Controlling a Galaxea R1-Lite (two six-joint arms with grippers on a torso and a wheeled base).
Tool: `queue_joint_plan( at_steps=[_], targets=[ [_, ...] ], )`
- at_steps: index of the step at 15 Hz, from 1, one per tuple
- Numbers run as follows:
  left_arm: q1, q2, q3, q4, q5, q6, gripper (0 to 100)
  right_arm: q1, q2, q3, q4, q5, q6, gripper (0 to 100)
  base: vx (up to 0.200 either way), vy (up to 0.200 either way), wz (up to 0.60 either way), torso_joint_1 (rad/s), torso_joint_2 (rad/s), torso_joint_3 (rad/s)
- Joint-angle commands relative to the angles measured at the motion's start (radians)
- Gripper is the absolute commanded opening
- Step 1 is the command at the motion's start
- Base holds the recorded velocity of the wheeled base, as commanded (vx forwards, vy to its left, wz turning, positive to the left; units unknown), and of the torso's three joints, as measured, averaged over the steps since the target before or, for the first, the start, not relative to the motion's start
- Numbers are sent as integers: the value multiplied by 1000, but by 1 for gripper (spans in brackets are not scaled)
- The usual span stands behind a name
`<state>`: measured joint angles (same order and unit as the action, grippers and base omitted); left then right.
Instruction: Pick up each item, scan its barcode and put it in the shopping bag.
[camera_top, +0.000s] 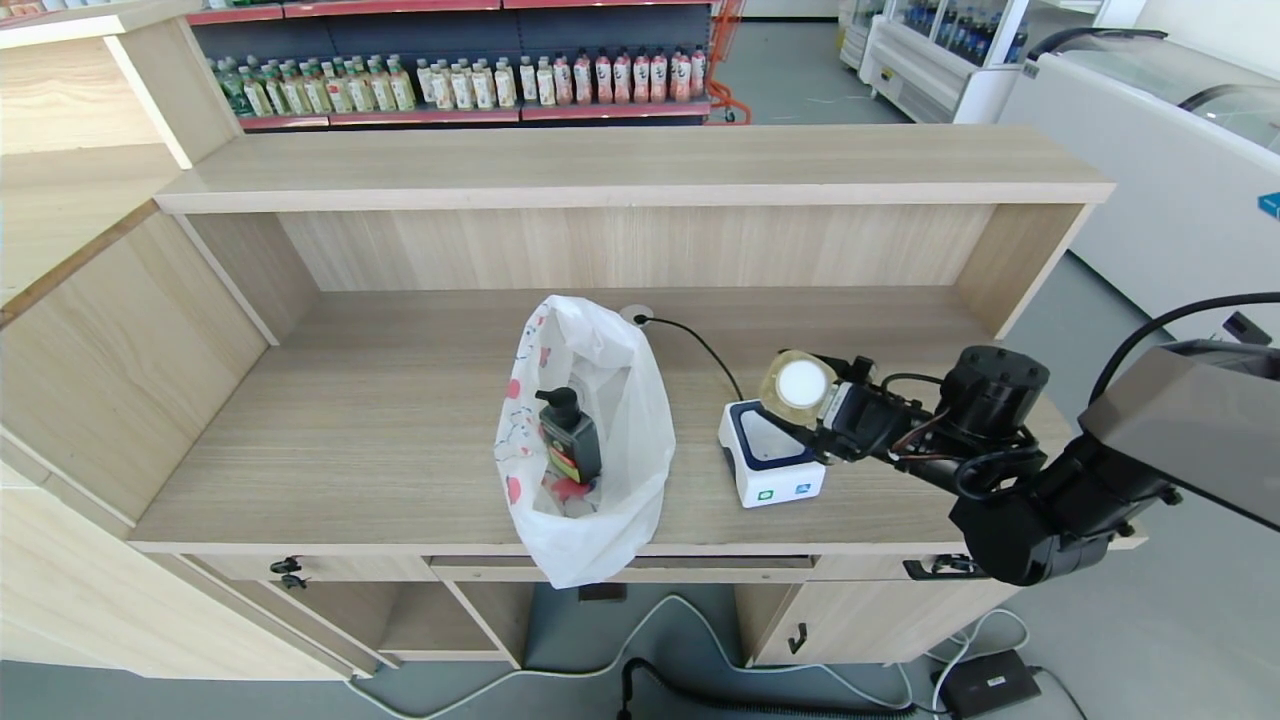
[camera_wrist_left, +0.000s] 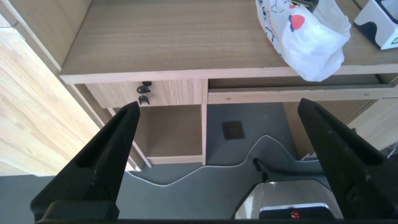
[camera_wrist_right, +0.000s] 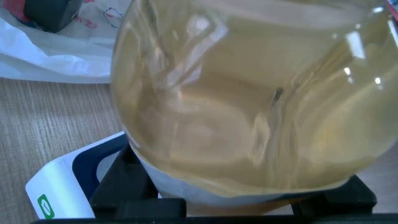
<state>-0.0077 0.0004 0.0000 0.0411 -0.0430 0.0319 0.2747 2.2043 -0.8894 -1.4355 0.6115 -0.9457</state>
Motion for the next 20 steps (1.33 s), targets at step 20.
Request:
queue_joint_plan(
  at_steps=[20],
  targets=[
    [0, 0, 0, 0, 0, -1, 100, 5, -322, 263, -103, -380, 737, 0, 0, 0, 0, 0, 0, 0]
  ],
)
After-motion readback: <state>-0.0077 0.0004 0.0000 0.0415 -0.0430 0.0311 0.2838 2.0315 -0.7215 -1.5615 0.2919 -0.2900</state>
